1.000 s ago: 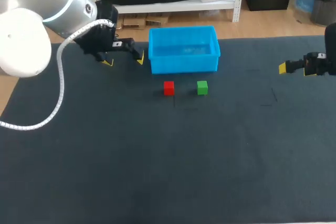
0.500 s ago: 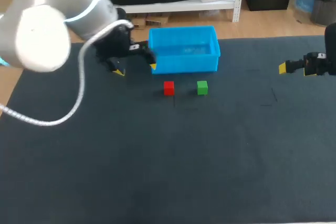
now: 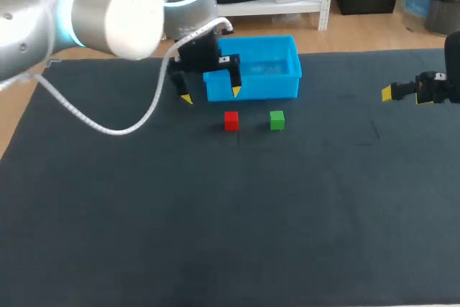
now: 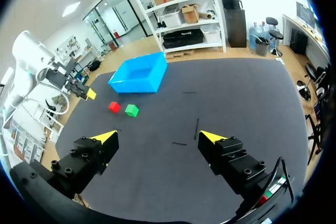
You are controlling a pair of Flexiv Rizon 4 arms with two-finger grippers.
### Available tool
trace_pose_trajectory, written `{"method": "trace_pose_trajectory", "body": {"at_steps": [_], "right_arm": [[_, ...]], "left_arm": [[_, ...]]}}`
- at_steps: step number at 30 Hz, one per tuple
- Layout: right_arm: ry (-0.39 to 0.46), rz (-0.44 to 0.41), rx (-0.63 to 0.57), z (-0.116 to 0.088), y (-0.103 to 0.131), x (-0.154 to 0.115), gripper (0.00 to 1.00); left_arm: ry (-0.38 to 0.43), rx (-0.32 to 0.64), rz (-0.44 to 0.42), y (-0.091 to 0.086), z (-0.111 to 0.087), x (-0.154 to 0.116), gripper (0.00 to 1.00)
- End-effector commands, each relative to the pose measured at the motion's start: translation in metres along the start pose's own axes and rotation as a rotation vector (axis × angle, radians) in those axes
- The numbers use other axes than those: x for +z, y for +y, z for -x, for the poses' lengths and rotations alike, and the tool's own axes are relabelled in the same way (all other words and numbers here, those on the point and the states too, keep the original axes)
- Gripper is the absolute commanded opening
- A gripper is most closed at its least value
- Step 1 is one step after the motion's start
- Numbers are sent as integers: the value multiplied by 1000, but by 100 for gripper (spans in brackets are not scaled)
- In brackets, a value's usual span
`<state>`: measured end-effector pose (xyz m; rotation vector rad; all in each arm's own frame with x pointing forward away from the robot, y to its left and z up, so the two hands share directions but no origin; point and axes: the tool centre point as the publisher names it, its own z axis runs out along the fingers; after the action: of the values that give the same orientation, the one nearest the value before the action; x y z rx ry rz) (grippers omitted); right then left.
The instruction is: Use the left arm to pick the red cube and place it into the blue plastic box first, then use the right arm to grasp the green cube and put it into the same blue plastic box after the first action is fully finished.
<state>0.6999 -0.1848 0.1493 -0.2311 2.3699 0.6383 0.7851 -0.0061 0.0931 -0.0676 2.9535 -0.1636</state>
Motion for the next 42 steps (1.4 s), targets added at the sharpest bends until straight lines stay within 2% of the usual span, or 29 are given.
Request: {"method": "trace_pose_trajectory", "body": {"at_steps": [1,9,15,17,31,42], "right_arm": [[2,0,0,0,0,0,100],[2,0,0,0,0,0,100],[2,0,0,0,0,0,100],[2,0,0,0,0,0,100],[2,0,0,0,0,0,100],[2,0,0,0,0,0,100]], "left_arm": [[8,8,10,-4,6,8,100],[12,36,35,-4,6,24,100],[14,46,18,-7,9,41,100],[12,36,-14,-8,10,47,100],[21,54,20,-17,22,84,100],[40,67,49,-17,26,96,100]]}}
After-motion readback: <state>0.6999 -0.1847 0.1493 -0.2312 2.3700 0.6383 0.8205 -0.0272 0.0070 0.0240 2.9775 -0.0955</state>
